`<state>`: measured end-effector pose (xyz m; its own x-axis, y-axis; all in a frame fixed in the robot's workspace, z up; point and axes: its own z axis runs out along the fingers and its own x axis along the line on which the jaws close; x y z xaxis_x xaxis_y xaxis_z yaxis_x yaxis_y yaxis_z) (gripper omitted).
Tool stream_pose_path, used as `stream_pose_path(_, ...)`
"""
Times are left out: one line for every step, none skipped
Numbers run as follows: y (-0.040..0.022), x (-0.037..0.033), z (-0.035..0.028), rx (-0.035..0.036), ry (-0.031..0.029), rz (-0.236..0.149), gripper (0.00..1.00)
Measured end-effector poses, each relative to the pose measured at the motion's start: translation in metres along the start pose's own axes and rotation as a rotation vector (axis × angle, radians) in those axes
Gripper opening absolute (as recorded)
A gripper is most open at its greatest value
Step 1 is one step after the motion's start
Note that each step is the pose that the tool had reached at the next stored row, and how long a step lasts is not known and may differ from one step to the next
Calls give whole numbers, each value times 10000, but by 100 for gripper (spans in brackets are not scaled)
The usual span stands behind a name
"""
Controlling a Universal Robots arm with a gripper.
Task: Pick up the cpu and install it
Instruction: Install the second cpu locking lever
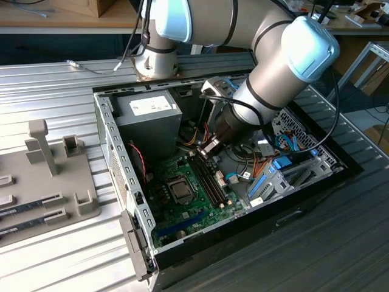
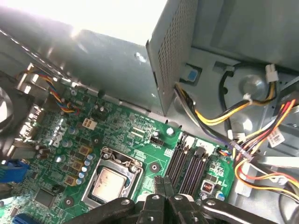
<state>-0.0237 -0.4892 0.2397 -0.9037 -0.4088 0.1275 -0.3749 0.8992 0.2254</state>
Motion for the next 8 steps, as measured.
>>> stream_pose_path(5,3,-22,-49,-19,-10,11)
stream_pose_path(5,4,-25,-89,-36,-20,11)
stream_pose_path(6,3,-26,-115,-48,-27,11)
stream_pose_path(6,3,-26,-117,-48,-27,11)
stream_pose_path(6,4,-27,-118,-48,-27,11)
stream_pose_path(6,3,-26,-123,-51,-28,11)
stream_pose_path(6,3,-27,-124,-51,-28,11)
stream_pose_path(6,3,-26,-126,-52,-28,11)
